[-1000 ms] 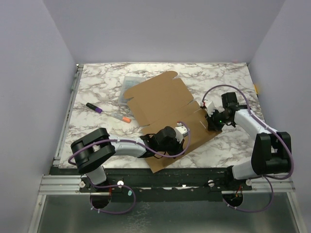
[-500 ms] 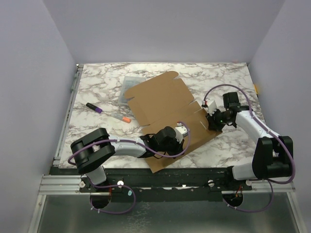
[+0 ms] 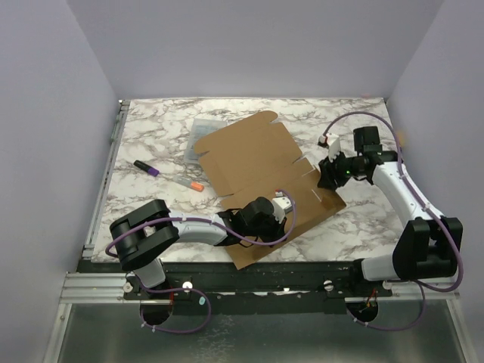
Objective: Fold the paper box
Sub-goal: Fold the paper box at the center of the board.
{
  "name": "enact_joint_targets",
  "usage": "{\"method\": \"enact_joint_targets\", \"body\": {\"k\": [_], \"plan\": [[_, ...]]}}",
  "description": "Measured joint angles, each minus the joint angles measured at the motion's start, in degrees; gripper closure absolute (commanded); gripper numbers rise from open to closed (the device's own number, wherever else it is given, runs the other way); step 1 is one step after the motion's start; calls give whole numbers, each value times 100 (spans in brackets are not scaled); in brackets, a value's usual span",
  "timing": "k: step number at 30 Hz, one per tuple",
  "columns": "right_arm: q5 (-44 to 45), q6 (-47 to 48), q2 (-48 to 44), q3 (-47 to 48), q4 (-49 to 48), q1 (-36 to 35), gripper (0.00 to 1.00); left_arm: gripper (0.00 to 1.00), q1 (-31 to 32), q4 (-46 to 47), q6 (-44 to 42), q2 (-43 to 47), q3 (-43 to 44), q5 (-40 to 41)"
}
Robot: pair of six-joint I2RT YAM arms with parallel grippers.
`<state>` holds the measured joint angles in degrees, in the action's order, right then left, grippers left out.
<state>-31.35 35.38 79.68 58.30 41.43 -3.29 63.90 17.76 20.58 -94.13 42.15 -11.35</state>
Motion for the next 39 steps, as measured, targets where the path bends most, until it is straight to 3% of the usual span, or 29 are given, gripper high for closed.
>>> {"method": "enact_joint_targets", "body": {"k": [11,16,29,39], "plan": [[-470,-745,522,509,-367,1036,50,100,0,0,0,0,0,-2],[-815,-785,1300,870,-378,1099,41,100,0,-4,0,-9,11,-24],[-2109,-852,4363,4325,164,1082,36,100,0,7,0,-37,26,-63],[-2573,-1829,5742,5737,254,887,36,100,0,48,2,-168,129,-133]]}}
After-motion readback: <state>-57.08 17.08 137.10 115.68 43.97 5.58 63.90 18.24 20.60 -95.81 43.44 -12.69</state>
